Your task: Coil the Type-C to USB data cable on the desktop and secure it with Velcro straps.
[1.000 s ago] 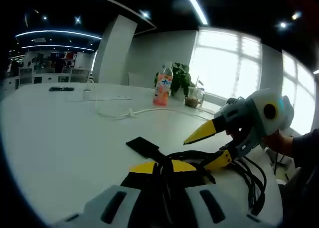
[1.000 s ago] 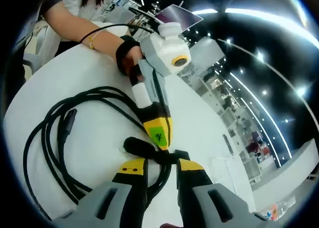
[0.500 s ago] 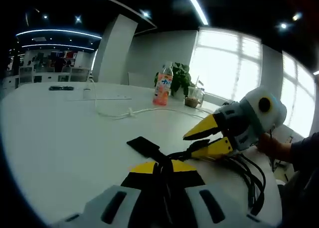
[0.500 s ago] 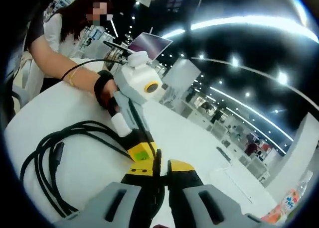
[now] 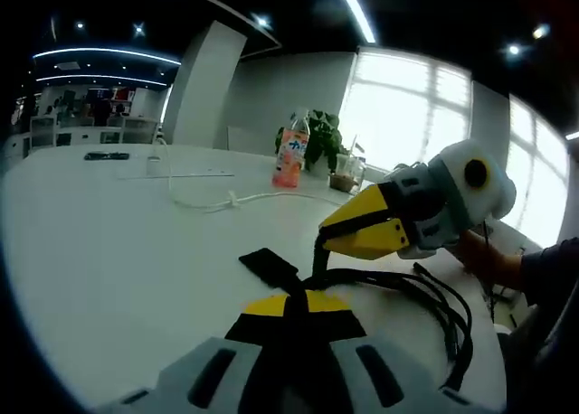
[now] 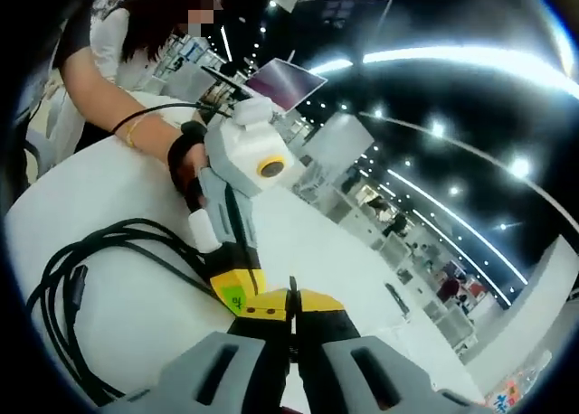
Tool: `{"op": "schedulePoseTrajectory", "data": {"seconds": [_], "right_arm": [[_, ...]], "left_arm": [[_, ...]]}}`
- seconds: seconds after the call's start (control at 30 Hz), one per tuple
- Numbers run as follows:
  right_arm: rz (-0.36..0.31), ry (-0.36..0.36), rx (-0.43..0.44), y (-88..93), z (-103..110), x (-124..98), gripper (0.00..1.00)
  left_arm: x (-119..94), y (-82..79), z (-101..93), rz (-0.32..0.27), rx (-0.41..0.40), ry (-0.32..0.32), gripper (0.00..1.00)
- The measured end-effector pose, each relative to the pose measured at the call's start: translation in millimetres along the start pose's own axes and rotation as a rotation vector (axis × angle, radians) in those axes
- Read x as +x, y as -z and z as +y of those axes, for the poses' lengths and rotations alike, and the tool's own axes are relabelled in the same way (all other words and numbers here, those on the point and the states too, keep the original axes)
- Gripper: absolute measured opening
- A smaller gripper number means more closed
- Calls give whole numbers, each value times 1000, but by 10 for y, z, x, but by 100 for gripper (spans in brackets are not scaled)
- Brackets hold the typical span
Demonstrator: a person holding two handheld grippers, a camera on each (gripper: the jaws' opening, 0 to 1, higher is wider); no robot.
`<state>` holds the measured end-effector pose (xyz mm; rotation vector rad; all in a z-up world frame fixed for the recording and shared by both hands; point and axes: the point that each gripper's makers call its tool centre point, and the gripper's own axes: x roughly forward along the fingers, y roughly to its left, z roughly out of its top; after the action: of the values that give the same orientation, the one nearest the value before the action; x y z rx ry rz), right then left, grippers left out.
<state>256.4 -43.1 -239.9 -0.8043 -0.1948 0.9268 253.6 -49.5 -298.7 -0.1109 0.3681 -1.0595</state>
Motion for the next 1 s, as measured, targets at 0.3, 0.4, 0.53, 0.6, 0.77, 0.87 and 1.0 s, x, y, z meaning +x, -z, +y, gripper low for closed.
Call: {"op": "schedulePoseTrajectory", "data": {"seconds": [0.3,0.4,0.53,0.6,0.77,0.87,1.0], "right_arm": [[27,15,70,231,-140,117,1],[85,4,80,443,-128,188,1],[112,-28,123,613,-65,254,2],[113,-42,113,613,-30,256,2],[138,-109,184,652,35,280,1],[141,-120,282,695,13,281,1],[119,-113,225,695,-14,294,3]], "left_arm": [[-1,-4,2,2,7,6,4],[-2,-4,2,2,5,7,4],[-3,-5,0,3,3,9,4],[-3,-4,-3,4,2,10,4],[2,-4,-2,6,-1,12,4],[3,-3,-4,5,-1,11,4],[5,-4,-2,4,-3,10,4]]}}
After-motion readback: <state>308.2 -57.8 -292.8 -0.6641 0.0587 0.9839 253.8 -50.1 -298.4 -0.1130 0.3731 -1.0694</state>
